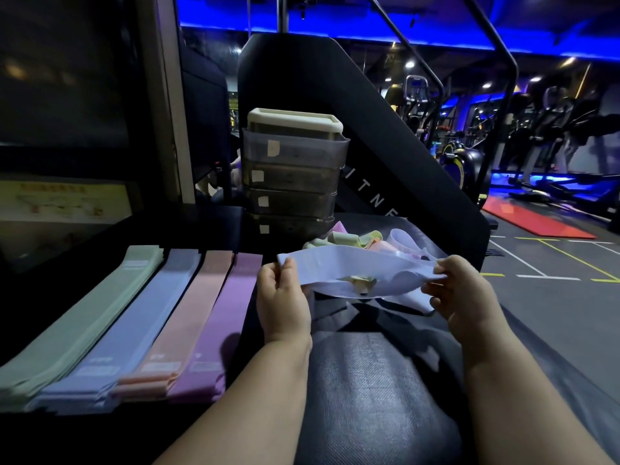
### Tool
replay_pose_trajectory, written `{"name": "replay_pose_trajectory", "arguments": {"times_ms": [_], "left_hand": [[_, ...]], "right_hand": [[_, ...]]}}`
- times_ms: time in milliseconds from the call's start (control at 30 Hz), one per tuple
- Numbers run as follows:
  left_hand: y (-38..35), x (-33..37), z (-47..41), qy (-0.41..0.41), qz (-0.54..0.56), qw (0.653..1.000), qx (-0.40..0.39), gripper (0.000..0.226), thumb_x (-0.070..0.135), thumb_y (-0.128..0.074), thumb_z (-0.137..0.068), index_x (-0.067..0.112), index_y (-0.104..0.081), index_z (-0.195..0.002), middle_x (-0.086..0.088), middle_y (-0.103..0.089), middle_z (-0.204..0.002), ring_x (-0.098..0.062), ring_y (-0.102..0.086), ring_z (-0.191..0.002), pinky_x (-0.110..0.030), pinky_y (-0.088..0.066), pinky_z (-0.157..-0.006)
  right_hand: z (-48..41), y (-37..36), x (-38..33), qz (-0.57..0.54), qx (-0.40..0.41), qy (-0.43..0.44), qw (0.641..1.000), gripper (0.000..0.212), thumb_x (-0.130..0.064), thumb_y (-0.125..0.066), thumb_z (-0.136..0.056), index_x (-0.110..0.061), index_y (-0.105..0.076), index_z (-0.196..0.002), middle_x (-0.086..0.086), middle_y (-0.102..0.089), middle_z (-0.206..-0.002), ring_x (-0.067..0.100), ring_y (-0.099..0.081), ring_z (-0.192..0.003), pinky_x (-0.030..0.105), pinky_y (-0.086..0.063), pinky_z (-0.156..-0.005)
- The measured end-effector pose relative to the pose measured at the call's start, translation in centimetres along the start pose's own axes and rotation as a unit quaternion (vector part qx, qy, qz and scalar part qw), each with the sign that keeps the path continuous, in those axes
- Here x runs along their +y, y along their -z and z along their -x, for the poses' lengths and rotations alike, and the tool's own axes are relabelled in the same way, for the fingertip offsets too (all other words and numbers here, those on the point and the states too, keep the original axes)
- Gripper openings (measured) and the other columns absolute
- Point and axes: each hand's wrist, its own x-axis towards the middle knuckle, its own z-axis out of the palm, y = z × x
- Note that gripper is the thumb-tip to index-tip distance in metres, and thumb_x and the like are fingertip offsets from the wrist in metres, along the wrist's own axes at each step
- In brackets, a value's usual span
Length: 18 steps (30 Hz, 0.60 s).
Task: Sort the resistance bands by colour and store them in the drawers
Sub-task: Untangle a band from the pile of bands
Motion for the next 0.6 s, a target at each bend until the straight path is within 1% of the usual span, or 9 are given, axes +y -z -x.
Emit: {"name": "replay_pose_trajectory", "arguments": {"times_ms": [33,100,200,267,333,400,467,533,600], "left_hand": [[0.0,0.1,0.0,0.005,0.012,1.0,0.003,0.017,0.027,-0.055,-0.097,0.024,-0.055,-0.08,0.001,-0.064,-0.087,-0.02,-0.061,-0.084,-0.033,-0.052,-0.076],[0.1,0.5,0.2,0.008,0.025,1.0,0.009,0.018,0.024,-0.053,-0.098,0.023,-0.055,-0.08,0.002,-0.064,-0.086,-0.018,-0.06,-0.084,-0.033,-0.05,-0.077],[0.4,1.1,0.6,0.018,0.035,0.999,0.001,0.017,0.025,-0.052,-0.098,0.024,-0.057,-0.081,0.001,-0.064,-0.087,-0.019,-0.059,-0.085,-0.035,-0.049,-0.079],[0.6,1.9,0.9,0.031,0.049,0.998,-0.027,0.018,0.022,-0.05,-0.099,0.02,-0.057,-0.082,0.002,-0.063,-0.083,-0.016,-0.058,-0.08,-0.029,-0.048,-0.073],[0.9,3.0,1.1,0.052,0.054,0.995,-0.061,0.017,0.018,-0.049,-0.099,0.016,-0.057,-0.084,0.001,-0.062,-0.081,-0.014,-0.057,-0.076,-0.025,-0.048,-0.065],[1.6,4.2,1.1,0.063,0.046,0.993,-0.093,0.016,0.014,-0.047,-0.099,0.012,-0.057,-0.087,-0.003,-0.062,-0.082,-0.015,-0.058,-0.074,-0.024,-0.05,-0.061],[2.8,5.2,0.9,0.06,0.024,0.99,-0.122,0.016,0.01,-0.047,-0.098,0.009,-0.059,-0.088,-0.007,-0.063,-0.083,-0.016,-0.06,-0.073,-0.022,-0.052,-0.057],[4.4,6.0,0.6,0.057,-0.017,0.987,-0.15,0.017,0.01,-0.049,-0.098,0.01,-0.06,-0.085,-0.008,-0.063,-0.081,-0.017,-0.059,-0.073,-0.024,-0.051,-0.058],[6.0,6.6,0.3,0.048,-0.077,0.982,-0.163,0.017,0.012,-0.052,-0.097,0.013,-0.059,-0.082,-0.005,-0.06,-0.078,-0.017,-0.055,-0.073,-0.026,-0.048,-0.062]], "right_hand": [[-0.1,0.1,0.2,0.019,0.002,0.011,1.0,0.019,-0.018,-0.054,-0.088,-0.015,-0.051,-0.069,0.002,-0.052,-0.056,0.016,-0.046,-0.051,0.027,-0.029,-0.052],[-0.3,0.2,0.5,0.073,0.006,0.038,0.997,0.018,-0.017,-0.059,-0.088,-0.014,-0.053,-0.07,0.004,-0.05,-0.058,0.016,-0.044,-0.049,0.026,-0.03,-0.051],[-0.9,0.4,1.0,0.091,-0.019,0.057,0.994,0.027,0.002,-0.051,-0.082,-0.011,-0.046,-0.058,0.0,-0.044,-0.048,0.018,-0.037,-0.049,0.022,-0.026,-0.049],[-1.3,0.5,1.3,0.07,-0.025,0.053,0.996,0.03,0.007,-0.046,-0.078,-0.011,-0.039,-0.054,0.001,-0.036,-0.047,0.018,-0.032,-0.052,0.024,-0.022,-0.05],[-1.5,0.5,1.5,0.028,-0.029,0.049,0.998,0.018,0.006,-0.045,-0.076,-0.005,-0.041,-0.063,0.003,-0.031,-0.055,0.018,-0.031,-0.057,0.025,-0.023,-0.051],[-1.6,0.4,1.5,-0.023,-0.03,0.032,0.999,0.007,0.004,-0.047,-0.077,-0.001,-0.048,-0.073,0.006,-0.038,-0.062,0.022,-0.04,-0.059,0.025,-0.036,-0.054],[-1.5,0.3,1.4,-0.044,-0.021,0.012,0.999,0.016,0.006,-0.046,-0.085,-0.005,-0.056,-0.08,0.008,-0.05,-0.07,0.019,-0.052,-0.066,0.024,-0.048,-0.06],[-1.2,0.1,1.2,-0.032,-0.018,0.011,0.999,0.025,0.008,-0.042,-0.089,-0.01,-0.06,-0.086,0.007,-0.05,-0.072,0.015,-0.05,-0.064,0.02,-0.05,-0.053],[-0.9,-0.1,1.0,-0.035,-0.022,0.016,0.999,0.026,0.01,-0.041,-0.09,-0.009,-0.06,-0.091,0.007,-0.048,-0.071,0.013,-0.047,-0.062,0.016,-0.049,-0.047]]}}
